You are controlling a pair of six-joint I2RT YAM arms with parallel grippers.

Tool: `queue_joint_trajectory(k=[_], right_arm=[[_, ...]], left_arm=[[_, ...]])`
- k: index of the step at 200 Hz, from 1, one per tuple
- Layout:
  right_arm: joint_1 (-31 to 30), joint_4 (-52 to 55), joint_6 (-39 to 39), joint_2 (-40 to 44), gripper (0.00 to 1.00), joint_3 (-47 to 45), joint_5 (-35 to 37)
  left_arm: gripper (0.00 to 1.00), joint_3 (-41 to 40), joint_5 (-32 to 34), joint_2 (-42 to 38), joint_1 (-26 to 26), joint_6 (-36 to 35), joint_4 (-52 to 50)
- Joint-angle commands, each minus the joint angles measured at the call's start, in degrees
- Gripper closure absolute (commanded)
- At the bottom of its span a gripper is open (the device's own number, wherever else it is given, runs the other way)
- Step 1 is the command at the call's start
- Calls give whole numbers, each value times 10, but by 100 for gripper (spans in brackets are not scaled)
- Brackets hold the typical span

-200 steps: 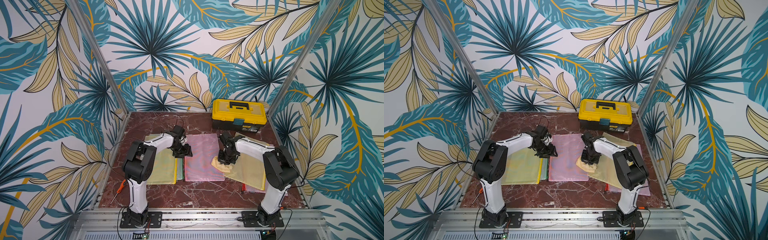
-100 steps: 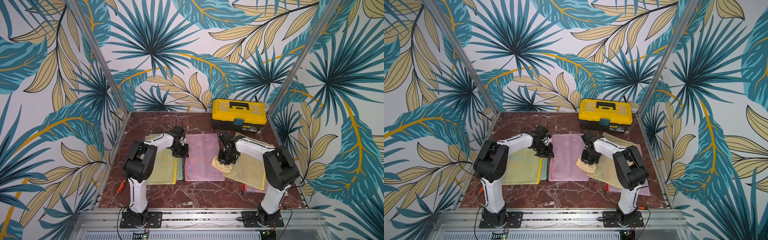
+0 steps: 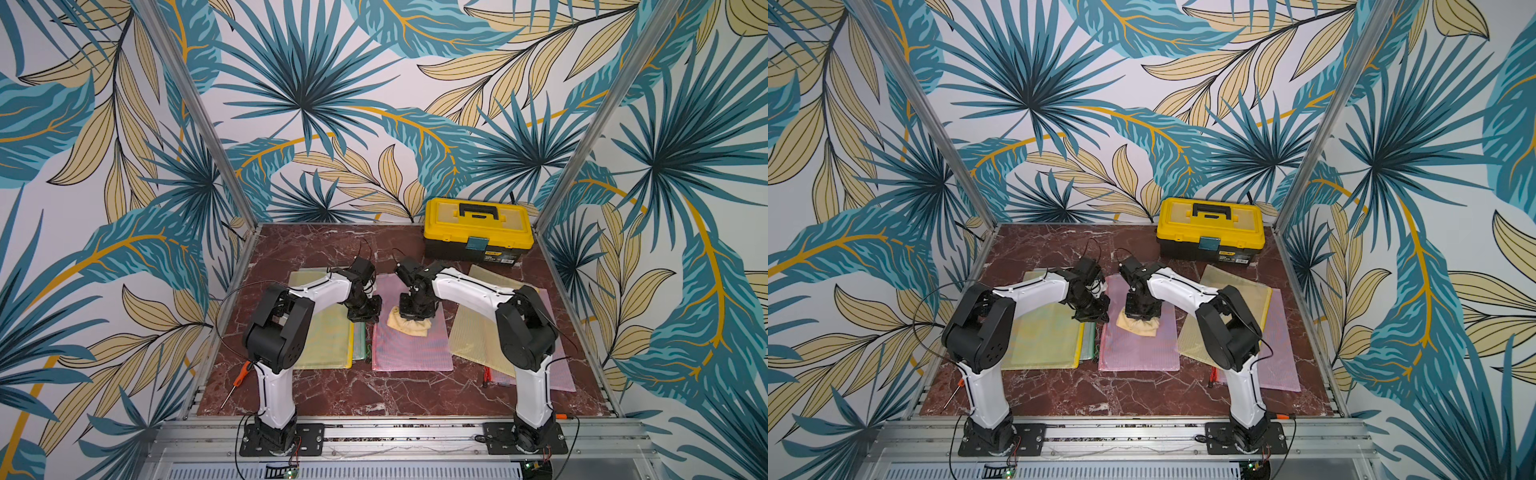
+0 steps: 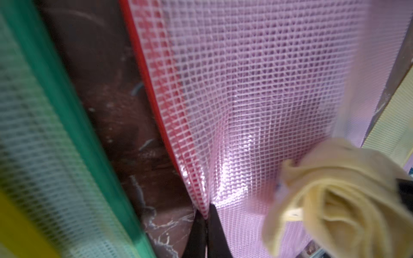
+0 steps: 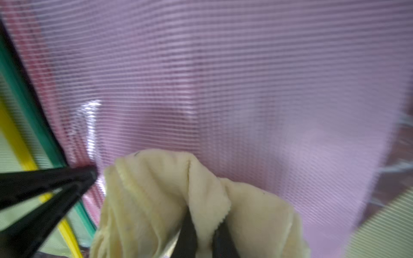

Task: Wipe the document bag
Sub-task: Wipe the dirt from the document bag.

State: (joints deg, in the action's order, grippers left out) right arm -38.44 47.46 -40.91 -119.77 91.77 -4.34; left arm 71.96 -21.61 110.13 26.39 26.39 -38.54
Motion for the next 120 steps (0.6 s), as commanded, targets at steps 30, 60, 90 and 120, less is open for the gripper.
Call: queue_joint_trajectory(k=[30,60,90,120], right_arm=[[45,7,-31,-96,100,79,-19],[131,39,-15,-100,100,94,26],[139,70,-10,-109,100,155,24],[78,23,-38,-143,100,213,-44]], left_arm=[[100,-33,14,-37,9,-3,-2],[100,-45,5,-55,11,-12,-2],[100,-47,4,-61,12,-23,-2],[100,-45,1,-60,12,-31,-2]])
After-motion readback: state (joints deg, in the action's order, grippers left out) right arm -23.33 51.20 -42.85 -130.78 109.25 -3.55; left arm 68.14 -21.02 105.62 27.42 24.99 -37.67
